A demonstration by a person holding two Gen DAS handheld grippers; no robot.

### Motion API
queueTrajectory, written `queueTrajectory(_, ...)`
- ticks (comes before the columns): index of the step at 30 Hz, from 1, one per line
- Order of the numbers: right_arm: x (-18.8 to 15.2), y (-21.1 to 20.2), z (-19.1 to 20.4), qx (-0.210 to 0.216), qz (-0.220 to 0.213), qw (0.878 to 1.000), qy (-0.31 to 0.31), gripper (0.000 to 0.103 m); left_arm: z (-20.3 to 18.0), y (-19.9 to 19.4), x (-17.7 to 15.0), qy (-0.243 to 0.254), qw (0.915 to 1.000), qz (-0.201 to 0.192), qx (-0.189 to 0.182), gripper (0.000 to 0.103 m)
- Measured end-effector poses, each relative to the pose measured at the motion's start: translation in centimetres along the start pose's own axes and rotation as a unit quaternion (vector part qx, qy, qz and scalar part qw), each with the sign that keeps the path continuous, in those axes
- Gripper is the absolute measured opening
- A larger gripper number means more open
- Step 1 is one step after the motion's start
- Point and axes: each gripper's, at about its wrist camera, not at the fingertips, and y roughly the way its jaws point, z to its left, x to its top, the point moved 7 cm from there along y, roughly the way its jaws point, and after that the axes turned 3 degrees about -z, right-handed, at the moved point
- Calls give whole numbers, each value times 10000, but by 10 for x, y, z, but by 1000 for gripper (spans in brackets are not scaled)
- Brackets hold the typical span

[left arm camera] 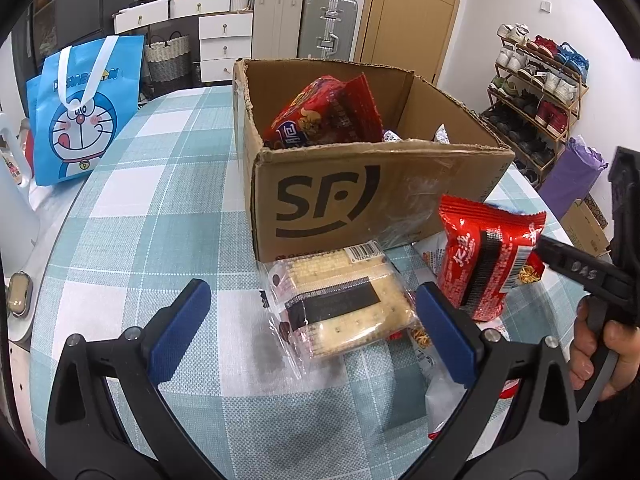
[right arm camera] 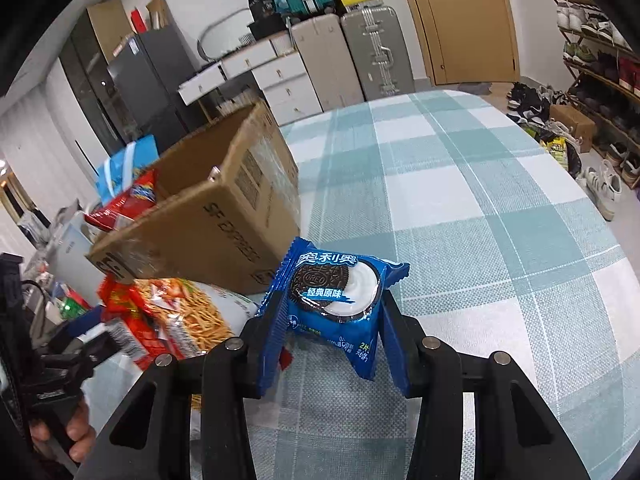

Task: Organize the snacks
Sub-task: 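Close the right gripper on the blue Oreo pack, then close the left gripper on the clear biscuit pack while the right gripper holds the Oreo pack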

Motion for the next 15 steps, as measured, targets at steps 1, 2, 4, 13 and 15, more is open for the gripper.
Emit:
queueTrajectory(1,2,-3,1,36,-72,10000,3,45,0,0,-1,8,10000,7,4,102)
queueTrajectory(2,3,-7,2,93,-147,9998,11,45,0,1,-2,15,10000,15,9,102)
queueTrajectory(4,6,-11,4,140,-215,9997,3,45,-1,2,-3,10,10000,36,10,102)
queueTrajectory(13,11,-24,14,309,-442,9985,-74,45,-7,13,-2,25,9999,148,-72,102)
queueTrajectory(15,11,-24,14,317,-438,9985,-60,45,-11,17,-1,49,9998,193,-95,102)
